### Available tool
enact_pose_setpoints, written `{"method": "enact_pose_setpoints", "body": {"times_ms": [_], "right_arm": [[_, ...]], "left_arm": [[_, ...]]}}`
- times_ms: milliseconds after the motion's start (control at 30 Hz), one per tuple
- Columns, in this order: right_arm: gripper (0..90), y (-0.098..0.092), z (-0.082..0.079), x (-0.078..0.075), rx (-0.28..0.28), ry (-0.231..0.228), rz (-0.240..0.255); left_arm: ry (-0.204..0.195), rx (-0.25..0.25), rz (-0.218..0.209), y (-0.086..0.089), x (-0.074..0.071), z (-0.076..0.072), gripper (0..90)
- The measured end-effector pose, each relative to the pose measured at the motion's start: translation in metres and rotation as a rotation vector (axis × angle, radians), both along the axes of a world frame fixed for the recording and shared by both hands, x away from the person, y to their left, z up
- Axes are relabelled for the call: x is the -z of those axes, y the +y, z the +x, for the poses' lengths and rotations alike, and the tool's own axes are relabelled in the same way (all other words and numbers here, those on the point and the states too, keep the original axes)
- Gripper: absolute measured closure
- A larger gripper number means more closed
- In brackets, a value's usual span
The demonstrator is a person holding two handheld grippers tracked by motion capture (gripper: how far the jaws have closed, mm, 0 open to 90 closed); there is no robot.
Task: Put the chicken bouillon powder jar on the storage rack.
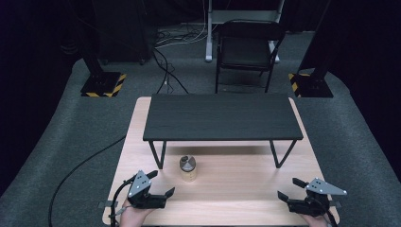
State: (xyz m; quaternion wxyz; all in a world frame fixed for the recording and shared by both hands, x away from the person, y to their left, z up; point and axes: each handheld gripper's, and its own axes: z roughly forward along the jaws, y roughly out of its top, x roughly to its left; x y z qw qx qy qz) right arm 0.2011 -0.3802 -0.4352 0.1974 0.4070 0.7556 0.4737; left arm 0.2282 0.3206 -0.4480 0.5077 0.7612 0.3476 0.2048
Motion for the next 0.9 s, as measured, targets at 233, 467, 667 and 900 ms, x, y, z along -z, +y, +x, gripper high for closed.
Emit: {"method": "enact_pose_setpoints", "body": {"times_ms": [233, 467, 667, 900], "right_arm": [[14.4, -0.001, 0.001, 0.0, -0.002, 0.008, 0.004], [14.7, -0.001, 0.002, 0.001, -0.008, 0.011, 0.006], [14.9, -0.003, 0.002, 0.001, -0.008, 0.011, 0.012], [15.0, -0.002, 0.002, 0.001, -0.011, 0.012, 0.008]], "left_arm": [[0.002, -0.02, 0.007, -0.032, -0.001, 0.032, 8.9], [0.011, 0.013, 0.047, -0.057, -0.005, 0.059, 9.5], [0.016, 0.059, 0.045, -0.055, 0.0, 0.071, 31.4], [0.012, 0.063, 0.066, -0.057, -0.004, 0.068, 32.3]]}}
